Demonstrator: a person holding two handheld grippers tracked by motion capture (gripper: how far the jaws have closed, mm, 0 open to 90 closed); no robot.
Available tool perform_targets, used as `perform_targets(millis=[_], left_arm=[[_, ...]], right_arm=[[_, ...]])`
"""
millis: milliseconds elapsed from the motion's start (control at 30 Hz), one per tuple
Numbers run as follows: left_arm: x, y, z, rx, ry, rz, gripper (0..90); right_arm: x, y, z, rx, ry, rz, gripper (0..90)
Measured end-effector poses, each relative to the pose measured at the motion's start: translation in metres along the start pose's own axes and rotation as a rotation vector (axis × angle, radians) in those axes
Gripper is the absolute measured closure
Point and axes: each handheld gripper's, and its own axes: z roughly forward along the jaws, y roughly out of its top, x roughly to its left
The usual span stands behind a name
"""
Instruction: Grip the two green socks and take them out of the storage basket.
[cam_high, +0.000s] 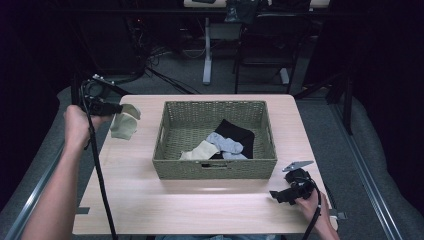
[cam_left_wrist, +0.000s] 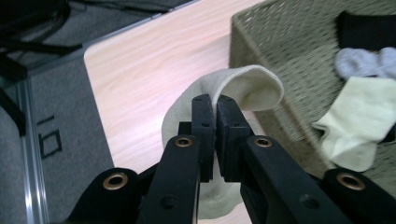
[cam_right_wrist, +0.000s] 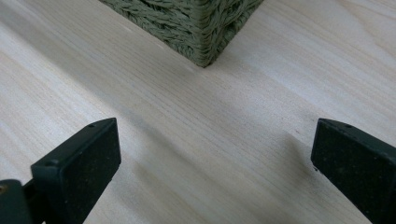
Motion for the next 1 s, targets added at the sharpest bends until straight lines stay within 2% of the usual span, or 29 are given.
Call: perform_targets(millis=[167, 300, 633, 800, 1000], left_arm=[[0.011, -0.015, 0.016, 0.008, 0.005, -0.054, 87.1], [0.016, -0.025, 0.028, 0.027, 0.003, -0.079, 87.1], [0.018, -0.046, 0.068, 0.102, -0.024, -0.105, 86.7], [0.021, -0.054, 0.084, 0.135, -0.051, -0.138, 86.6], [0.021, -0.066, 0.106, 0.177, -0.054, -0.168, 86.1]], right_arm=[[0.000, 0.000, 0.000, 0.002, 0.000, 0.001, 0.8], [0.000, 0.000, 0.000, 0.001, -0.001, 0.001, 0.8], [0.000, 0.000, 0.001, -0.001, -0.004, 0.003, 0.8], [0.000, 0.000, 0.001, 0.000, -0.005, 0.002, 0.8], [0.000, 0.000, 0.000, 0.002, -0.002, -0.001, 0.8]])
